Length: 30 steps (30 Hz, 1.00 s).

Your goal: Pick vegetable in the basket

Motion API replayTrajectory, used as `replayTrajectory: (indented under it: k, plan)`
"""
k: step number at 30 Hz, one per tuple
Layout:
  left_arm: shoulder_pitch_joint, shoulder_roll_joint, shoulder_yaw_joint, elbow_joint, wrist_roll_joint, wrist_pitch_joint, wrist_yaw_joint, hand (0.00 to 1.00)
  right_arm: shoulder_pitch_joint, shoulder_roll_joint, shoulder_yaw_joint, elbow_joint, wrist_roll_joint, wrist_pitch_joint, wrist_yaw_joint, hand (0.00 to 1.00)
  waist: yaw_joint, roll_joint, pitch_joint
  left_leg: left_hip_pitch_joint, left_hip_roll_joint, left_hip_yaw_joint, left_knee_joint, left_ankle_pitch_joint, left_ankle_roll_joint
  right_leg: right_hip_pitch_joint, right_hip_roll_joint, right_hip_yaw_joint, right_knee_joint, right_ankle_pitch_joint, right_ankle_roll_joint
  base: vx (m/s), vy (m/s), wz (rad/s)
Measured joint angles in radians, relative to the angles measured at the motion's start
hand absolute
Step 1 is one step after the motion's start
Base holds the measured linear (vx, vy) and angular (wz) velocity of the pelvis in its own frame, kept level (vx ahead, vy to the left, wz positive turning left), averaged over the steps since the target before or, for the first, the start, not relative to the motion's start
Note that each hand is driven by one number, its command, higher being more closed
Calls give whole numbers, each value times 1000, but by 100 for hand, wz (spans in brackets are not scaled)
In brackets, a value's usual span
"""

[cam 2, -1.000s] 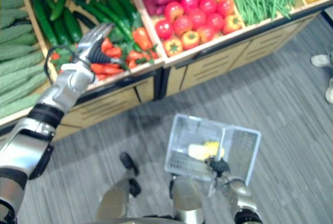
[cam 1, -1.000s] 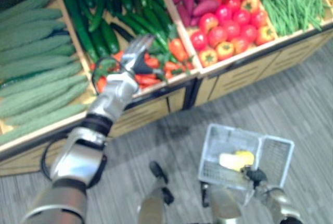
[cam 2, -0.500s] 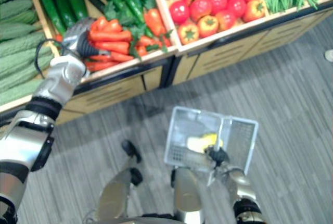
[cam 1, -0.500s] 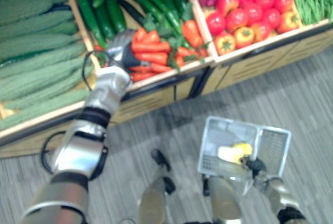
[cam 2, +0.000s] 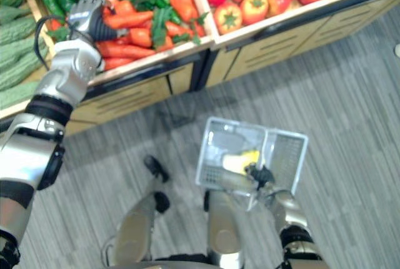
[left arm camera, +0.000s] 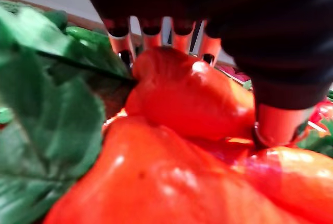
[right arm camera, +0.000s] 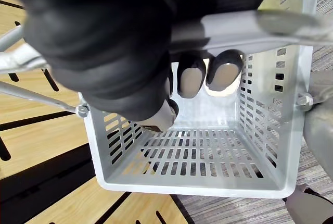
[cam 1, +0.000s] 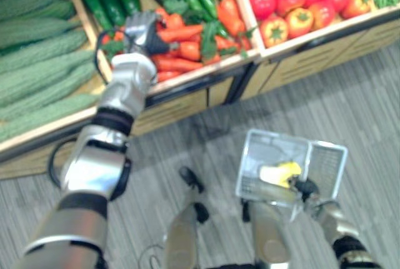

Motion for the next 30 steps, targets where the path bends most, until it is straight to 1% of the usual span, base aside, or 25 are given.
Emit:
replayTrajectory:
  k: [4,7,10,12,14,15,17,18,19,22,24,25,29,30]
  plan:
    - [-7,24,-23,2,55,17,-1,100,-4,-2,7,-5,0,-1,24,100,-12,0,0,0,1,8,-1,-2,-3,-2,-1,1,0,0,0,0,0,0]
    - [-13,32,-44,2,53,44,5,100,-3,-3,7,-11,0,-2,26,100,-18,0,0,2,1,13,0,-3,-4,-1,-2,1,0,0,0,30,0,-2]
    - [-15,31,-49,3,44,46,22,100,15,-3,7,-31,0,-4,25,100,-18,0,0,13,1,15,3,3,3,6,-3,-2,7,0,0,55,-10,0]
    - [-12,31,-50,3,38,35,23,100,37,-3,6,-50,0,-9,27,100,-18,0,0,30,1,16,3,4,4,22,-5,-10,12,0,0,54,-18,3]
    - [-9,31,-50,-1,33,6,42,100,68,-3,3,-56,1,-29,28,100,-18,0,0,59,1,16,3,4,4,52,-8,-31,22,0,0,58,-22,9]
    - [-8,31,-49,-8,33,1,46,100,78,-3,2,-62,1,-32,29,100,-18,0,0,66,1,16,3,3,3,61,-9,-34,22,0,0,48,-20,12]
    - [-4,31,-46,-38,32,-8,57,100,107,-3,1,-85,1,-39,30,100,-14,0,0,83,0,16,3,-5,-8,81,-11,-43,22,0,0,30,-7,9]
    - [3,32,-38,-58,32,-22,66,100,119,-3,1,-90,1,-43,32,100,-12,0,0,94,0,17,3,-16,-21,95,-13,-50,21,0,0,17,8,6]
    - [11,32,-35,-72,32,-31,73,100,129,-3,0,-95,1,-46,32,100,-9,0,0,104,-1,20,2,-23,-24,104,-16,-52,21,0,0,0,0,0]
    - [43,32,-18,-107,32,-55,86,100,168,-3,-4,-126,0,-46,32,100,8,0,-1,131,-1,67,-1,-45,-4,138,-22,-57,-8,0,0,-5,29,-7]
    - [62,32,9,-118,23,-66,89,100,179,-3,-7,-126,0,-46,31,100,7,1,-2,144,0,106,-1,-52,5,158,-30,-71,-25,1,1,-10,33,6]
    - [69,32,14,-120,3,-71,89,100,186,-2,-10,-127,-1,-46,32,100,6,4,-4,145,0,110,0,-52,6,168,-32,-82,-35,3,3,-10,32,14]
    - [107,33,44,-139,-8,-80,90,100,209,4,-15,-127,-1,-46,31,100,10,4,-5,168,-2,112,0,-53,10,201,-33,-88,-49,6,7,4,21,7]
    - [126,37,45,-149,-42,-91,101,100,214,9,-15,-127,0,-47,31,100,10,4,-7,177,-2,112,0,-54,12,211,-33,-89,-53,6,7,12,19,5]
